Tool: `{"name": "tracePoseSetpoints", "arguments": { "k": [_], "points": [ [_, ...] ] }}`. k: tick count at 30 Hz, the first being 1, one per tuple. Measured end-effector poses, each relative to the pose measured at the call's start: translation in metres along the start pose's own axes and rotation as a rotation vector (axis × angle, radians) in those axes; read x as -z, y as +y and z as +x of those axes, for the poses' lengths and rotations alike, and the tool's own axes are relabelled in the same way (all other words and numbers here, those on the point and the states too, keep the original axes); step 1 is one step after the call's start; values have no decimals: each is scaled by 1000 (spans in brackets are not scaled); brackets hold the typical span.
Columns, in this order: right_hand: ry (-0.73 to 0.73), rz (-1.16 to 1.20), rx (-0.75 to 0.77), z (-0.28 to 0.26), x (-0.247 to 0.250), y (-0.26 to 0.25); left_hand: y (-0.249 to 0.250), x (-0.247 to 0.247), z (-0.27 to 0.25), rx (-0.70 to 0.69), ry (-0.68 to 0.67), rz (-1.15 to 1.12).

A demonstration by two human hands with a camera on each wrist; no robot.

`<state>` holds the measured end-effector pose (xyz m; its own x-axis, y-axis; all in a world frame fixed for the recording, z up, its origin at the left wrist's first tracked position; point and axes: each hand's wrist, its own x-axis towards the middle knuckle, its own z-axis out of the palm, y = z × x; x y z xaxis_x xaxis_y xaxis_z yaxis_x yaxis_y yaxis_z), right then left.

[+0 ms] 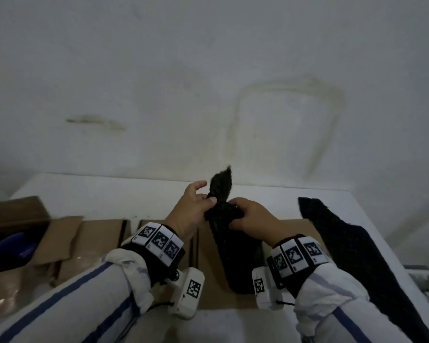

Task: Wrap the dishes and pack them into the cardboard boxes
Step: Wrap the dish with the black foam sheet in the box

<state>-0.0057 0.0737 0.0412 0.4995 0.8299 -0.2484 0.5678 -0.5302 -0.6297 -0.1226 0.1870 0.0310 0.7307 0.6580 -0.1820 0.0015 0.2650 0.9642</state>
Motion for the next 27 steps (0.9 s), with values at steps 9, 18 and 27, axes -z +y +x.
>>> {"name": "tracePoseSetpoints", "arguments": {
  "k": [9, 18, 27],
  "points": [
    [-12, 102, 172, 35, -91, -142, 20, 187, -40, -256, 436, 569],
    [-289, 324, 338, 50, -197, -274, 39, 328, -92, -16, 25, 591],
    [-367, -76, 568, 65, -259, -344, 44, 427, -102, -50, 329, 347]
  ]
}}
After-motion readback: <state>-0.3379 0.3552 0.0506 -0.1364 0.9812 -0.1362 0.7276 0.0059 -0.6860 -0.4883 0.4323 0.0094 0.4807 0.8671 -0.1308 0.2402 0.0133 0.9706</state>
